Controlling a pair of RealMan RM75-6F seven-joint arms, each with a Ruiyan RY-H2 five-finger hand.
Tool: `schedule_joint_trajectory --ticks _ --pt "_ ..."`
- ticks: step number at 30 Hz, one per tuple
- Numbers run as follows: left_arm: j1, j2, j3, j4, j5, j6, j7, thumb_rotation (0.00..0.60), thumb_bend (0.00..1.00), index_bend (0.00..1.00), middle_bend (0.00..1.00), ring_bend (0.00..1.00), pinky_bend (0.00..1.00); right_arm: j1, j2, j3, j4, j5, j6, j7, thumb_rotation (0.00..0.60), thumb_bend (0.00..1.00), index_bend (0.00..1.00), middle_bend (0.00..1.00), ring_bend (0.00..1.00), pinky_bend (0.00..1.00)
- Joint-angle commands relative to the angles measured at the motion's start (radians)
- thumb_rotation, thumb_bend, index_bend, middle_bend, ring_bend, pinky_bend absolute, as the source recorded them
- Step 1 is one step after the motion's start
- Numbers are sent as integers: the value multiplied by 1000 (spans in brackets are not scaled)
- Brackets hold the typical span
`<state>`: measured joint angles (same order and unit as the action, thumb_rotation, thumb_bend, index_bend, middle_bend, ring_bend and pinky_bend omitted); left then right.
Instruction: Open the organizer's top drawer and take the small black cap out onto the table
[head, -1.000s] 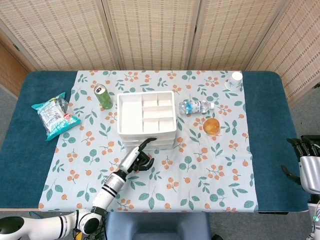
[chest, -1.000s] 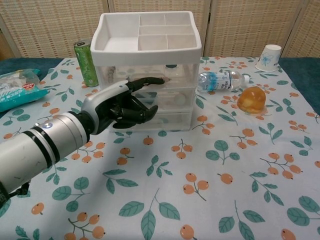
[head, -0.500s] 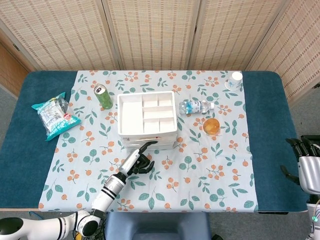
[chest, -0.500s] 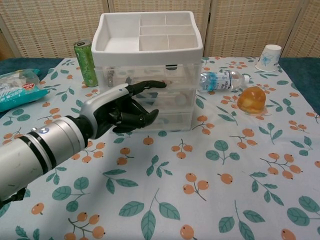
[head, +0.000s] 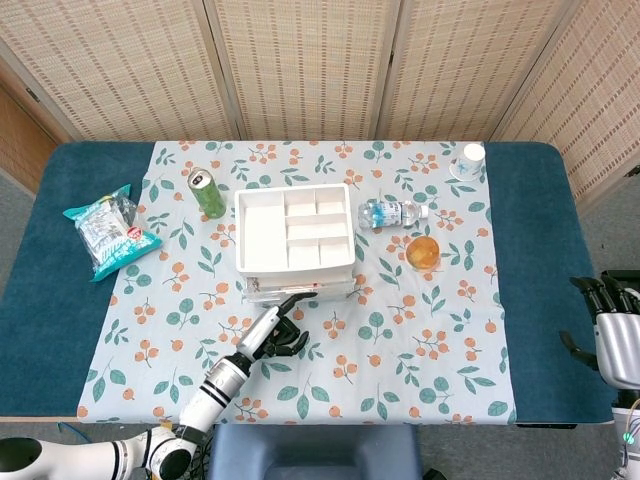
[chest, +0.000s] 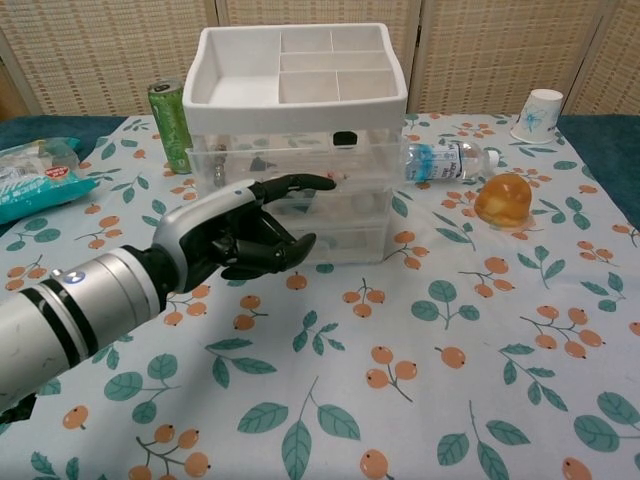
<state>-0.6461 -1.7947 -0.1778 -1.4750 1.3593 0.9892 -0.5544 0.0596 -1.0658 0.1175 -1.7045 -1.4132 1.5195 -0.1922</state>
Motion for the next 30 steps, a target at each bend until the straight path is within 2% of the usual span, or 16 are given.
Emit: schedule_joint_trajectory --ticks 1,26,30 --pt "5 2 7 -6 9 7 0 600 501 155 1000 1000 1000 0 -1 0 0 0 0 0 600 259 162 206 163 227" --pt "31 38 71 -70 70 22 -18 600 501 155 1000 1000 1000 -6 0 -3 -7 0 8 -8 600 258 162 206 163 227" --pt "35 40 75 -74 78 31 -19 600 501 131 1000 1000 1000 -7 1 -3 -9 0 9 -8 600 258 162 207 164 227"
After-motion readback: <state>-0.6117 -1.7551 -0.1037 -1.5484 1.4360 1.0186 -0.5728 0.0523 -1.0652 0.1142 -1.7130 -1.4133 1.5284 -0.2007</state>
